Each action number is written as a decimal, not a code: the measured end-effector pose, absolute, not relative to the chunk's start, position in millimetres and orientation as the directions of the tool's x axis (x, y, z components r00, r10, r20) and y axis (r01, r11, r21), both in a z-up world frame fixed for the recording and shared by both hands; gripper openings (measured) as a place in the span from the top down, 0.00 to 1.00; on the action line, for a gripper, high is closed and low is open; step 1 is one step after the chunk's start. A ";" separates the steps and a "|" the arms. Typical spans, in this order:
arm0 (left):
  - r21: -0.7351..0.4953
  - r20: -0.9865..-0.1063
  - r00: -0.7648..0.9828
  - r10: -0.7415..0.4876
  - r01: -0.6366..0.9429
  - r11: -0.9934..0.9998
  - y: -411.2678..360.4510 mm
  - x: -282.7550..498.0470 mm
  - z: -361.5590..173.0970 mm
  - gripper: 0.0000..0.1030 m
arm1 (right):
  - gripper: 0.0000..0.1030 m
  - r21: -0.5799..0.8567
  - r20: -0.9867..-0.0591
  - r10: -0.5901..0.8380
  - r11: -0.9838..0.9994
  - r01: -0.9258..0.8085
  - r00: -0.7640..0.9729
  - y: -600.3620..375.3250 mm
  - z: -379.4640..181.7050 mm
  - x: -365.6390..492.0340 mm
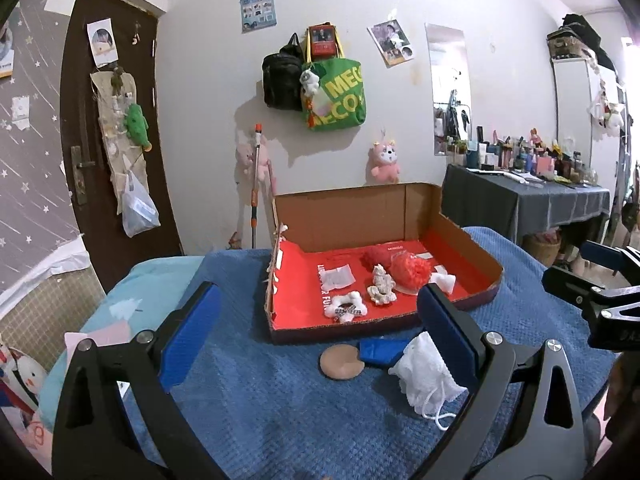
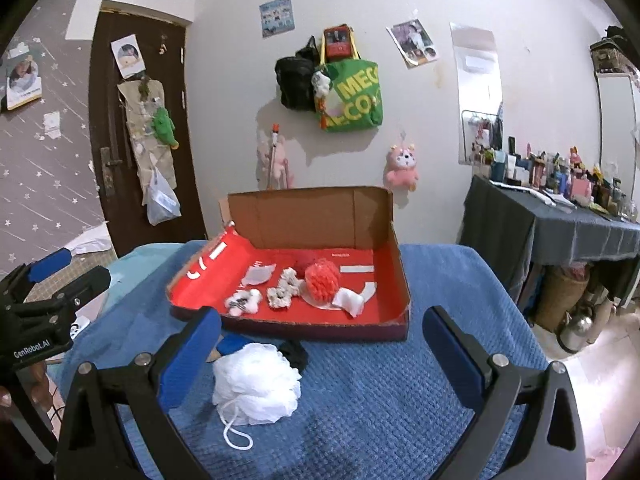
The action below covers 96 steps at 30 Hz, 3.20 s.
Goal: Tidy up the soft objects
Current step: 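Grasp the tan cork coaster with the left tool while the right tool grasps the white bath pouf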
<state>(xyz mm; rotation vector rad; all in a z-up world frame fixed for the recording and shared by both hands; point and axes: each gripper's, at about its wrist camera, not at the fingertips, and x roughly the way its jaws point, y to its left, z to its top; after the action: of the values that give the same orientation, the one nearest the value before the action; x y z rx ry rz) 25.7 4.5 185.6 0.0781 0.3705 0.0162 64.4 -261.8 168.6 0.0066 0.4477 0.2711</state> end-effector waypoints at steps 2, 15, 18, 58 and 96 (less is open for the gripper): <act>0.070 -0.378 0.926 0.025 0.002 0.998 5.3 25.5 182.4 0.03 | 0.00 0.062 -0.425 0.264 0.963 -0.263 0.866 -260.5 169.4 61.7; 0.009 -0.558 0.830 -0.004 0.012 1.000 16.0 56.2 99.6 0.03 | 0.00 0.087 -0.501 0.288 0.955 -0.284 0.816 -253.2 123.7 68.3; 0.002 -0.590 0.807 -0.012 0.017 1.000 18.8 65.8 83.4 0.03 | 0.00 0.078 -0.528 0.285 0.954 -0.289 0.800 -247.9 110.1 73.1; -0.007 -0.773 0.634 -0.017 0.018 1.000 59.4 136.9 22.9 0.03 | 0.01 0.165 -0.782 0.361 0.906 -0.390 0.508 -188.4 34.0 143.2; -0.007 -0.779 0.606 -0.161 0.249 0.968 15.1 170.6 27.7 0.51 | 0.25 0.204 -0.750 0.425 0.877 -0.434 0.507 -208.8 39.5 138.0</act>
<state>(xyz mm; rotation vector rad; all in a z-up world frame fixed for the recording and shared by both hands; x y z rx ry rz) 170.6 15.1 27.7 0.1064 0.8889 -0.2378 138.0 -208.8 39.5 -0.0108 0.9008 0.5181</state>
